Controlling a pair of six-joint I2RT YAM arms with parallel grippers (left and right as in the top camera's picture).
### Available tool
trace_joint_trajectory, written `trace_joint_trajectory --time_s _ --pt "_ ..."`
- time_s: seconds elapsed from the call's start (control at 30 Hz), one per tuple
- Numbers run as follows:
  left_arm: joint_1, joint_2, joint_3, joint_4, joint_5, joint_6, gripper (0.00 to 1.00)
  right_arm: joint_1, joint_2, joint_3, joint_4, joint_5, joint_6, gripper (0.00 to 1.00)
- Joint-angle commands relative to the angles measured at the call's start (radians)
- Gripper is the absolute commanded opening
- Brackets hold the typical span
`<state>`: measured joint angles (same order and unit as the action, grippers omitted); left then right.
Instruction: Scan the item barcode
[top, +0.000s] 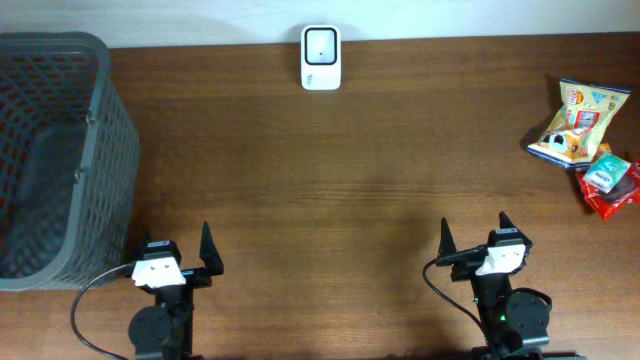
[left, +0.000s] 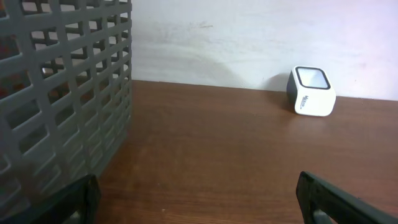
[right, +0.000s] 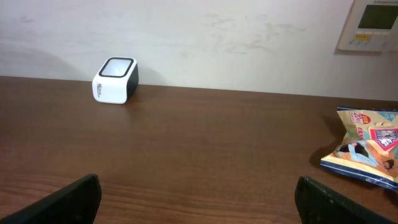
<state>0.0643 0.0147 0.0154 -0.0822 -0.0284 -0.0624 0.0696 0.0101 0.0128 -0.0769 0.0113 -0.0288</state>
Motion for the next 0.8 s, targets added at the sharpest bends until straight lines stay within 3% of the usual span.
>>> trace_joint_trajectory --time_s 0.0,0.77 --pt "0.005 -0.01 -0.007 -0.001 0.014 0.038 0.99 -0.006 -0.007 -0.007 -0.005 0.012 0.007 0.98" --pt "0.005 -0.01 -0.007 0.0 0.014 0.079 0.99 -0.006 -0.007 -0.007 -0.005 0.012 0.007 0.98"
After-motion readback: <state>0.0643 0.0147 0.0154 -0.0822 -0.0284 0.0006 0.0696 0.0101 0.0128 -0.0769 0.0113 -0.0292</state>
